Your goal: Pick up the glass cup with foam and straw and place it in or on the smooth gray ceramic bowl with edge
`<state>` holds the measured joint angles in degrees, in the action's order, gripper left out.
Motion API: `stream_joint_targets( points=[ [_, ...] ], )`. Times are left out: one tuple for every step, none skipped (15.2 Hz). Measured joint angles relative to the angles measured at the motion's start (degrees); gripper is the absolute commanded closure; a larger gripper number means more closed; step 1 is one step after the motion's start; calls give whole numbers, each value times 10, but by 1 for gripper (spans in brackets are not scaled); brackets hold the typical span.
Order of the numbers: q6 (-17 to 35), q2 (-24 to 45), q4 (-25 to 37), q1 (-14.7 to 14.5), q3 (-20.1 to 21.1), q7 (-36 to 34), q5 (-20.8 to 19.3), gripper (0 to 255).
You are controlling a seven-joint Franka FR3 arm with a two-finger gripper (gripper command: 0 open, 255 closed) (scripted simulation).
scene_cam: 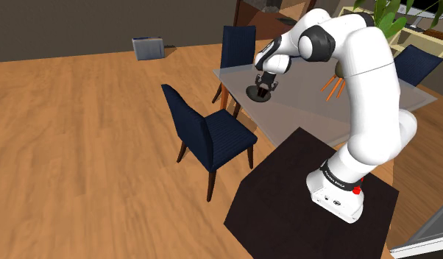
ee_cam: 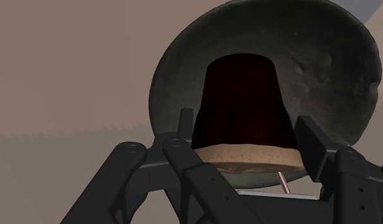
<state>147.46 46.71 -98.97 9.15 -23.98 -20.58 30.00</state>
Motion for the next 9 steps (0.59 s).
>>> stream_joint_targets(
  points=[
    [2,2,0,1,1,1,1,255],
    [3,2,0,2,2,2,1,255],
    [3,3,0,2,2,2,2,255],
    [3,3,0,2,2,2,2,255],
    [4,3,0,2,2,3,2,255],
    [4,3,0,2,2,3,2,255],
    [4,3,0,2,2,3,2,0],
    [4,3,0,2,2,3,2,0],
    [4,3,0,2,2,3,2,0]
  ],
)
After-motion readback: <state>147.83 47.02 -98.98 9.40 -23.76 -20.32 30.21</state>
